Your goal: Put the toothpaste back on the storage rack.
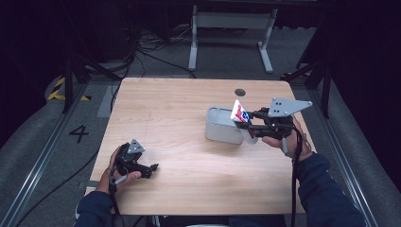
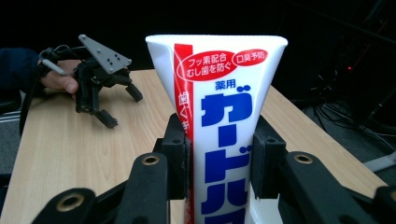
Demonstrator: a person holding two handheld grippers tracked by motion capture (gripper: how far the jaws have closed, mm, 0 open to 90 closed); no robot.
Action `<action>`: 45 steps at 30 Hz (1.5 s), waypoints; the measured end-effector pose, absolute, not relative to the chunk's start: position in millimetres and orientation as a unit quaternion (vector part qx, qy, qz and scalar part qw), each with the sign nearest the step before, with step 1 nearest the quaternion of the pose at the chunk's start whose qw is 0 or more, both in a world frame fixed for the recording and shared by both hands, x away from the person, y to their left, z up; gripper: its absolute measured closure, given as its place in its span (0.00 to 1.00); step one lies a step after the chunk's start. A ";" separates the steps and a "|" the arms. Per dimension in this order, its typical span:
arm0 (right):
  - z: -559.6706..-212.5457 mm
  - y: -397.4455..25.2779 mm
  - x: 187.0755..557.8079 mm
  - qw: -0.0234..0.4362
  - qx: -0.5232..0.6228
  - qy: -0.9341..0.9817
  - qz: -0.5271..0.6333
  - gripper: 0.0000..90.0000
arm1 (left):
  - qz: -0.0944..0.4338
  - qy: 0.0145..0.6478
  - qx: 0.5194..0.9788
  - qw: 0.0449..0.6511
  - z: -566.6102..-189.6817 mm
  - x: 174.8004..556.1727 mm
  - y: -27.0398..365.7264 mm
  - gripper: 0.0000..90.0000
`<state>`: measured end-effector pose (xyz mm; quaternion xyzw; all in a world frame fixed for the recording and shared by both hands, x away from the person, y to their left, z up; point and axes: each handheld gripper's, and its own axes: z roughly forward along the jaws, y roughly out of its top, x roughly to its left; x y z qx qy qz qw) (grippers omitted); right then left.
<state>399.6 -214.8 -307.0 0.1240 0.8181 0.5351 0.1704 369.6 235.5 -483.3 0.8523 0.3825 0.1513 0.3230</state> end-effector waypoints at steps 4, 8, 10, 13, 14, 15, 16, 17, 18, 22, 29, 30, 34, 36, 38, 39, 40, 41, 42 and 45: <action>-303.1 -211.6 406.5 0.176 0.127 0.818 0.533 0.72 | 0.151 0.383 0.852 0.323 -483.3 369.6 235.5 0.01; -299.8 -207.0 413.6 0.177 0.128 0.817 0.534 0.72 | 0.150 0.384 0.852 0.324 -483.4 369.4 235.3 0.01; -298.8 -204.1 417.2 0.177 0.128 0.816 0.535 0.72 | 0.150 0.384 0.852 0.324 -483.4 369.4 235.4 0.01; -296.7 -200.3 422.7 0.176 0.128 0.815 0.537 0.72 | 0.149 0.385 0.852 0.323 -483.3 369.3 235.4 0.01; -296.2 -199.5 423.8 0.175 0.128 0.815 0.537 0.72 | 0.150 0.384 0.852 0.323 -483.3 369.4 235.4 0.01; -295.4 -198.1 425.5 0.178 0.128 0.816 0.535 0.72 | 0.151 0.383 0.852 0.323 -483.4 369.6 235.5 0.01; -294.9 -197.1 427.0 0.179 0.129 0.816 0.535 0.72 | 0.150 0.384 0.851 0.324 -483.4 369.4 235.3 0.01; -294.5 -196.3 428.6 0.179 0.130 0.815 0.535 0.72 | 0.150 0.385 0.851 0.323 -483.4 369.3 235.3 0.01; -294.4 -195.8 429.8 0.179 0.131 0.814 0.537 0.72 | 0.151 0.383 0.852 0.323 -483.4 369.6 235.5 0.01; -293.9 -192.1 435.7 0.182 0.133 0.814 0.535 0.72 | 0.151 0.383 0.852 0.323 -483.4 369.6 235.5 0.01; -296.5 -184.3 446.2 0.181 0.137 0.815 0.533 0.72 | 0.150 0.384 0.852 0.323 -483.4 369.5 235.4 0.01; -296.9 -182.7 447.5 0.182 0.138 0.816 0.532 0.72 | 0.150 0.384 0.852 0.323 -483.3 369.4 235.4 0.01; -299.8 -177.4 453.6 0.179 0.143 0.815 0.532 0.72 | 0.151 0.383 0.852 0.323 -483.3 369.6 235.5 0.01; -301.5 -175.8 456.4 0.179 0.146 0.815 0.532 0.72 | 0.151 0.383 0.852 0.323 -483.3 369.5 235.5 0.01; -303.9 -174.5 459.6 0.176 0.147 0.814 0.533 0.72 | 0.151 0.383 0.852 0.323 -483.4 369.5 235.5 0.01; -305.0 -173.7 460.9 0.176 0.149 0.814 0.534 0.72 | 0.151 0.383 0.852 0.323 -483.4 369.5 235.5 0.01; -306.0 -173.1 462.0 0.175 0.151 0.815 0.531 0.72 | 0.150 0.384 0.852 0.324 -483.4 369.4 235.3 0.01; -306.0 -173.1 462.0 0.175 0.151 0.815 0.531 0.72 | 0.150 0.384 0.852 0.324 -483.4 369.4 235.3 0.01; -307.2 -172.3 463.1 0.176 0.152 0.816 0.530 0.72 | 0.150 0.384 0.851 0.324 -483.4 369.4 235.3 0.01; -310.4 -171.4 466.5 0.176 0.154 0.816 0.529 0.72 | 0.150 0.384 0.852 0.323 -483.3 369.4 235.4 0.01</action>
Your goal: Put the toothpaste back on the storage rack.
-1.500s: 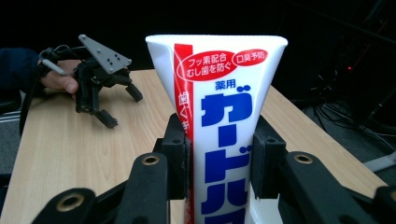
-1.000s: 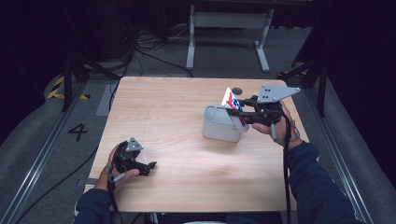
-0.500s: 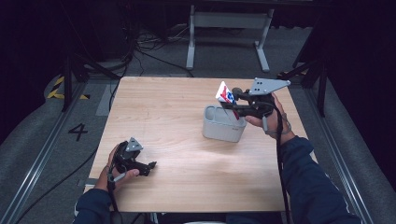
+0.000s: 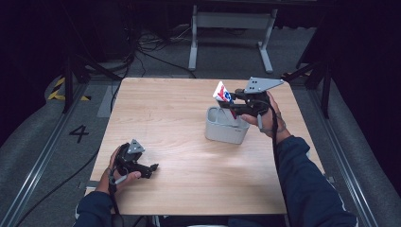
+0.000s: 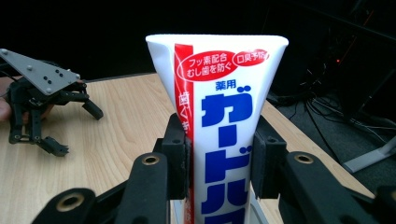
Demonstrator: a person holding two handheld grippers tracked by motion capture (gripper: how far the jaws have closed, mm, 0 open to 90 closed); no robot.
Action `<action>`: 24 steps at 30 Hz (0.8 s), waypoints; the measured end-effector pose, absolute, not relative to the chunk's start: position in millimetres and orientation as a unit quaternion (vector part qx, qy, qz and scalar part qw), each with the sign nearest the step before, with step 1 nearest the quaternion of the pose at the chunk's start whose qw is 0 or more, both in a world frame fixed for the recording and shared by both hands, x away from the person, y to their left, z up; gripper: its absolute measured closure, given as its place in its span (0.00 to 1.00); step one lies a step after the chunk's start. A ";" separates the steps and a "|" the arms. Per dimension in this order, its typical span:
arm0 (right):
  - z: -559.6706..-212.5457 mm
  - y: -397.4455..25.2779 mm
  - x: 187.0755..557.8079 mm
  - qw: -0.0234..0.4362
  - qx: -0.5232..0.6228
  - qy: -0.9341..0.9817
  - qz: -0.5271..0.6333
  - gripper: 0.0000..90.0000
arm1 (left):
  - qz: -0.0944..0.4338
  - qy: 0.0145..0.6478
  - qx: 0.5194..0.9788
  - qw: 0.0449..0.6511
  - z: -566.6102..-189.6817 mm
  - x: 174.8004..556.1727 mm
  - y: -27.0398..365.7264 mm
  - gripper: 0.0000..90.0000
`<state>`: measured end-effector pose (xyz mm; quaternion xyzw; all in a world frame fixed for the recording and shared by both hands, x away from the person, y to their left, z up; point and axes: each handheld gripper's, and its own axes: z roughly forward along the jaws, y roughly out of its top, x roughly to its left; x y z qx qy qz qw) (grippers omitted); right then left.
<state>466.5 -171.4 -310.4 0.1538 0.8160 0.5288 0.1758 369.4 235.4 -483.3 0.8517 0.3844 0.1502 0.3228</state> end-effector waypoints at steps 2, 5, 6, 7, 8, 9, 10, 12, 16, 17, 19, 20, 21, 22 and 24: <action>-311.7 -172.1 468.6 0.175 0.158 0.814 0.530 0.72 | 0.151 0.383 0.852 0.323 -483.3 369.6 235.5 0.01; -313.6 -172.9 471.8 0.175 0.162 0.813 0.532 0.72 | 0.150 0.384 0.852 0.324 -483.4 369.5 235.4 0.01; -314.2 -173.0 472.8 0.174 0.164 0.812 0.532 0.72 | 0.149 0.384 0.852 0.324 -483.4 369.3 235.3 0.01; -315.1 -173.1 474.2 0.173 0.165 0.812 0.533 0.72 | 0.150 0.384 0.852 0.324 -483.4 369.5 235.4 0.01; -315.7 -173.0 475.3 0.173 0.164 0.811 0.534 0.72 | 0.150 0.384 0.852 0.324 -483.4 369.5 235.4 0.01; -317.0 -172.2 476.7 0.171 0.163 0.812 0.534 0.72 | 0.151 0.384 0.852 0.323 -483.3 369.4 235.4 0.01; -317.0 -172.2 476.7 0.171 0.163 0.812 0.534 0.72 | 0.151 0.384 0.852 0.323 -483.3 369.4 235.4 0.01; -318.9 -171.1 478.3 0.169 0.162 0.813 0.532 0.72 | 0.150 0.385 0.851 0.323 -483.4 369.3 235.3 0.01; -323.5 -168.3 482.7 0.168 0.165 0.816 0.528 0.72 | 0.150 0.383 0.853 0.322 -483.1 369.4 235.6 0.01; -324.5 -167.7 484.1 0.169 0.166 0.816 0.527 0.72 | 0.149 0.385 0.852 0.323 -483.2 369.3 235.4 0.01; -326.2 -166.6 486.7 0.166 0.168 0.817 0.526 0.72 | 0.149 0.385 0.852 0.322 -483.2 369.3 235.4 0.01; -327.1 -165.7 488.1 0.167 0.169 0.817 0.525 0.72 | 0.149 0.384 0.852 0.322 -483.2 369.3 235.5 0.01; -327.8 -165.2 488.9 0.169 0.169 0.818 0.524 0.72 | 0.147 0.385 0.852 0.323 -483.3 369.2 235.3 0.01; -329.0 -164.4 490.2 0.168 0.172 0.818 0.522 0.72 | 0.150 0.383 0.852 0.323 -483.2 369.6 235.6 0.01; -330.9 -163.8 492.5 0.167 0.173 0.819 0.521 0.72 | 0.150 0.384 0.853 0.322 -483.0 369.4 235.6 0.01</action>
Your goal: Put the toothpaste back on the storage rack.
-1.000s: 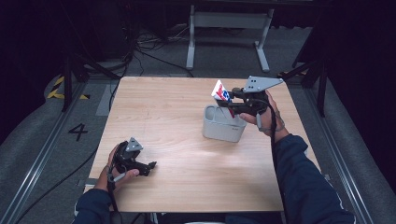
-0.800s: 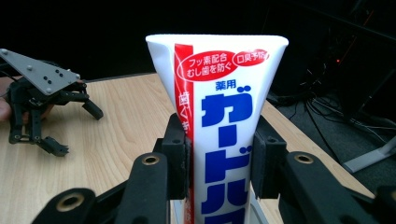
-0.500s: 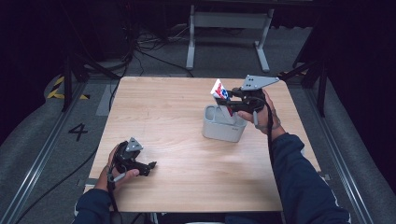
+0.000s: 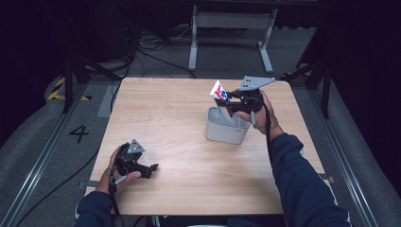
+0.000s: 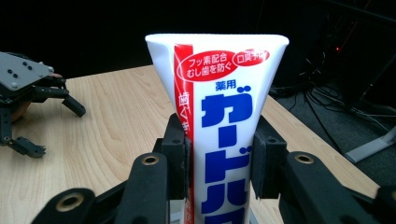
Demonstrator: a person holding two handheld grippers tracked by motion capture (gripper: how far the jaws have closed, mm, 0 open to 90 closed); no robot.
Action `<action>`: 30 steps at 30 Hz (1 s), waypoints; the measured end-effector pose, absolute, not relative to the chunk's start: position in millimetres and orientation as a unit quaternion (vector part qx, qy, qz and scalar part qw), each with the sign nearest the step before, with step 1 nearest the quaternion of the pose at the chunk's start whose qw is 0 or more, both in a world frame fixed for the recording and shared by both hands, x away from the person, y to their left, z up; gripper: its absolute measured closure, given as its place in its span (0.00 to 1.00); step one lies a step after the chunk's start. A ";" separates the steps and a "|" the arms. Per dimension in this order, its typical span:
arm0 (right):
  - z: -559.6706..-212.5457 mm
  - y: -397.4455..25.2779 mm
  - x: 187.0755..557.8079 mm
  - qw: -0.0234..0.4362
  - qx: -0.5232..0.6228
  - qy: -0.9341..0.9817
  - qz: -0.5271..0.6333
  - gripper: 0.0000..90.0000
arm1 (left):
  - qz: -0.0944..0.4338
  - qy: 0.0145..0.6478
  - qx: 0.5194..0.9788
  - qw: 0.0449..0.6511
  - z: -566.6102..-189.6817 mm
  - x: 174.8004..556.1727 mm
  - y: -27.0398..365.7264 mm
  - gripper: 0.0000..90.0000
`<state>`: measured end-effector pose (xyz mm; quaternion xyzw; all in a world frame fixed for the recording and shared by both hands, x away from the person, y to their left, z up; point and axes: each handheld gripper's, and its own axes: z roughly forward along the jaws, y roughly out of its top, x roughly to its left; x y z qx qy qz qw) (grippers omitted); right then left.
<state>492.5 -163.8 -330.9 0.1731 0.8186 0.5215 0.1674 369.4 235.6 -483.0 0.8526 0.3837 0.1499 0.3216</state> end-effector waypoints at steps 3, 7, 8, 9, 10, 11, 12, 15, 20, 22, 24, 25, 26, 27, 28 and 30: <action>-334.4 -162.6 495.7 0.167 0.175 0.820 0.519 0.72 | 0.150 0.384 0.852 0.322 -483.2 369.3 235.5 0.01; -338.1 -163.1 497.0 0.164 0.178 0.821 0.517 0.72 | 0.150 0.384 0.852 0.322 -483.2 369.4 235.5 0.01; -338.1 -163.1 497.0 0.164 0.178 0.821 0.517 0.72 | 0.150 0.384 0.852 0.322 -483.2 369.4 235.5 0.01; -339.4 -164.0 497.0 0.164 0.177 0.822 0.516 0.72 | 0.150 0.384 0.852 0.322 -483.2 369.3 235.5 0.01; -340.7 -164.9 496.6 0.162 0.179 0.822 0.515 0.72 | 0.149 0.385 0.852 0.322 -483.2 369.1 235.4 0.01; -341.9 -165.8 496.5 0.163 0.178 0.823 0.514 0.72 | 0.150 0.384 0.852 0.323 -483.3 369.3 235.4 0.01; -343.9 -166.9 495.8 0.162 0.177 0.823 0.515 0.72 | 0.151 0.384 0.852 0.323 -483.3 369.3 235.4 0.01; -349.5 -169.7 493.6 0.158 0.173 0.827 0.511 0.72 | 0.150 0.385 0.851 0.323 -483.4 369.3 235.3 0.01; -358.2 -177.3 490.2 0.159 0.175 0.833 0.500 0.72 | 0.151 0.384 0.852 0.323 -483.3 369.4 235.4 0.01; -359.7 -180.8 489.0 0.157 0.178 0.833 0.500 0.72 | 0.151 0.384 0.852 0.323 -483.3 369.4 235.4 0.01; -360.8 -183.0 487.6 0.157 0.176 0.834 0.498 0.71 | 0.149 0.386 0.852 0.323 -483.3 369.1 235.3 0.01; -361.6 -184.1 486.7 0.158 0.174 0.835 0.497 0.71 | 0.149 0.386 0.851 0.323 -483.4 369.0 235.2 0.01; -362.3 -185.1 485.4 0.158 0.173 0.836 0.496 0.71 | 0.149 0.386 0.851 0.323 -483.3 369.0 235.2 0.01; -363.0 -186.3 484.5 0.159 0.170 0.838 0.493 0.71 | 0.151 0.384 0.852 0.323 -483.3 369.4 235.4 0.01; -363.6 -187.4 483.8 0.159 0.171 0.840 0.490 0.71 | 0.151 0.384 0.852 0.323 -483.3 369.3 235.4 0.01; -364.9 -190.6 483.0 0.161 0.171 0.841 0.488 0.71 | 0.149 0.386 0.851 0.323 -483.4 369.0 235.2 0.01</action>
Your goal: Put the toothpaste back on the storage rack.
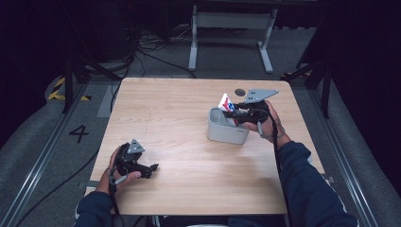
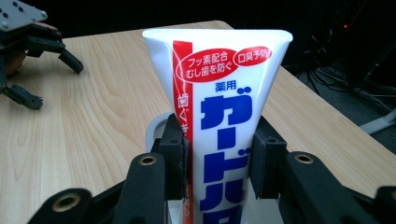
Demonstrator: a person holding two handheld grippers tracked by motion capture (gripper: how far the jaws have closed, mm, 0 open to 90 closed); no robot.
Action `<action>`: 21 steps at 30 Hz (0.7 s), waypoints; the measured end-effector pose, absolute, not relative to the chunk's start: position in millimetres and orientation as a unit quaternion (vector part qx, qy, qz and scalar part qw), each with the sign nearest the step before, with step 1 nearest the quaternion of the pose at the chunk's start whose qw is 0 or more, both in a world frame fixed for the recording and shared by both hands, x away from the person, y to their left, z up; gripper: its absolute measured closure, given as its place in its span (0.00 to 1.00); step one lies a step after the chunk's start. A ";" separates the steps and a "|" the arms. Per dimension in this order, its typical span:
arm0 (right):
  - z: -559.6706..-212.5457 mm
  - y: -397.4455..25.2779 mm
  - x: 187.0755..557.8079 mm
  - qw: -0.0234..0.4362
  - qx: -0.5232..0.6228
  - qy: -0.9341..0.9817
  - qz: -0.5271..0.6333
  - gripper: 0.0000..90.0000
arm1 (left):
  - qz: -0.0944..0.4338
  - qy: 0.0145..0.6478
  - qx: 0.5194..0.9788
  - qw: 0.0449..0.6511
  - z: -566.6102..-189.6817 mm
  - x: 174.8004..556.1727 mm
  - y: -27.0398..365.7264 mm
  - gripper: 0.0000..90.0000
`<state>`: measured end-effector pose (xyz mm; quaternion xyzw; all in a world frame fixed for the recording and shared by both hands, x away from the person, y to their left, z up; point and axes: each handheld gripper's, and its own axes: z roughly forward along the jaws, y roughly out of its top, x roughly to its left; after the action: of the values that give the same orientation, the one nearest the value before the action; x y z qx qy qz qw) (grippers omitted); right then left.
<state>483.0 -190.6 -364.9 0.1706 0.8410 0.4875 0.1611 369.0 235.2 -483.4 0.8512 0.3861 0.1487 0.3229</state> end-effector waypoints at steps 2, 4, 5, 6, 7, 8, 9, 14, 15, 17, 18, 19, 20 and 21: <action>-366.2 -193.4 483.5 0.159 0.175 0.841 0.487 0.71 | 0.151 0.384 0.852 0.323 -483.3 369.3 235.4 0.01; -367.7 -194.8 483.9 0.160 0.178 0.843 0.482 0.71 | 0.150 0.385 0.852 0.323 -483.3 369.3 235.4 0.01; -369.2 -195.1 484.1 0.160 0.178 0.845 0.478 0.71 | 0.150 0.385 0.851 0.323 -483.4 369.2 235.3 0.01; -370.6 -195.3 484.2 0.160 0.179 0.848 0.473 0.71 | 0.150 0.384 0.852 0.323 -483.3 369.3 235.4 0.01; -371.5 -195.2 484.2 0.161 0.180 0.849 0.470 0.71 | 0.151 0.384 0.852 0.322 -483.3 369.4 235.5 0.01; -372.6 -195.3 484.1 0.164 0.180 0.851 0.465 0.71 | 0.151 0.384 0.852 0.322 -483.3 369.4 235.5 0.01; -373.7 -195.4 484.1 0.164 0.181 0.852 0.463 0.71 | 0.151 0.384 0.852 0.322 -483.3 369.4 235.5 0.01; -378.2 -197.4 485.9 0.164 0.184 0.857 0.453 0.71 | 0.149 0.386 0.851 0.323 -483.4 369.0 235.2 0.01; -379.4 -197.8 486.6 0.163 0.186 0.857 0.452 0.71 | 0.150 0.385 0.851 0.323 -483.4 369.3 235.3 0.01; -380.9 -198.8 487.5 0.161 0.190 0.856 0.453 0.71 | 0.151 0.384 0.852 0.322 -483.3 369.4 235.5 0.01; -381.1 -199.5 487.9 0.160 0.190 0.856 0.454 0.71 | 0.150 0.385 0.852 0.322 -483.3 369.2 235.4 0.01; -381.0 -199.8 488.0 0.160 0.191 0.855 0.454 0.71 | 0.150 0.385 0.852 0.323 -483.3 369.3 235.4 0.01; -380.8 -199.9 488.1 0.160 0.192 0.856 0.453 0.71 | 0.151 0.384 0.852 0.323 -483.3 369.4 235.4 0.01; -380.7 -199.8 488.2 0.161 0.193 0.856 0.452 0.70 | 0.151 0.384 0.852 0.322 -483.2 369.4 235.5 0.01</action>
<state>488.2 -199.8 -380.7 0.1927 0.8558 0.4523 0.1608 369.4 235.5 -483.2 0.8522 0.3836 0.1510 0.3223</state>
